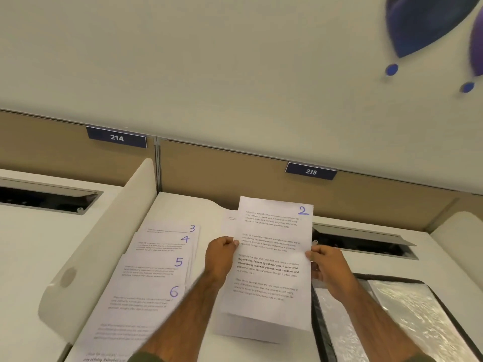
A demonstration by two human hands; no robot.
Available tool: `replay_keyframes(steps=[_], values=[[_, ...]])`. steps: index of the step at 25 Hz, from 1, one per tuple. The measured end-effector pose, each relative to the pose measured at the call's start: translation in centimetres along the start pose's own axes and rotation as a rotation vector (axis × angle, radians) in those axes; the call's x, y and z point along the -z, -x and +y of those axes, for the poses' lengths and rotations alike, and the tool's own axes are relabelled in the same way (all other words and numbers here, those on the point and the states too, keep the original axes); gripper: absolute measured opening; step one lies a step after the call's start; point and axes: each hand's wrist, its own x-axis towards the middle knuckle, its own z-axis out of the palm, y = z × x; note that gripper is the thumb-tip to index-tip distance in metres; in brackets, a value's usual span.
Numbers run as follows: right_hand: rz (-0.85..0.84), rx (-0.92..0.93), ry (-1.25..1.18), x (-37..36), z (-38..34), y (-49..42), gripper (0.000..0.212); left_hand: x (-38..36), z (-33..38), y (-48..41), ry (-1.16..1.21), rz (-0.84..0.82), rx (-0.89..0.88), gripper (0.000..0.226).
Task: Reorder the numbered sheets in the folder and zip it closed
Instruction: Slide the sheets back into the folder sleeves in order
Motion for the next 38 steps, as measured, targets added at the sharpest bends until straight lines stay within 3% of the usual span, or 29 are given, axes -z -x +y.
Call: replay_keyframes(steps=[12,20,25,31,38], values=[[-0.275,-0.056,-0.044,16.1,9.9,-0.8,0.007,-17.0,-4.8,12.6,-0.039,0.332,0.033,0.017],[-0.222,-0.045,-0.039,28.4,14.0,0.7,0.018,-27.2,-6.7,19.2,-0.087,0.241,0.014,0.021],[-0.177,-0.024,-0.016,34.0,15.6,3.2,0.006,-31.1,-7.9,23.2,-0.124,0.210,0.016,0.020],[-0.193,-0.020,0.061,39.2,17.4,6.0,0.011,-34.7,-10.3,28.4,-0.007,0.197,0.072,0.018],[-0.254,-0.001,0.051,43.4,17.0,1.6,0.008,-39.7,-7.1,25.9,-0.009,0.220,0.027,0.022]])
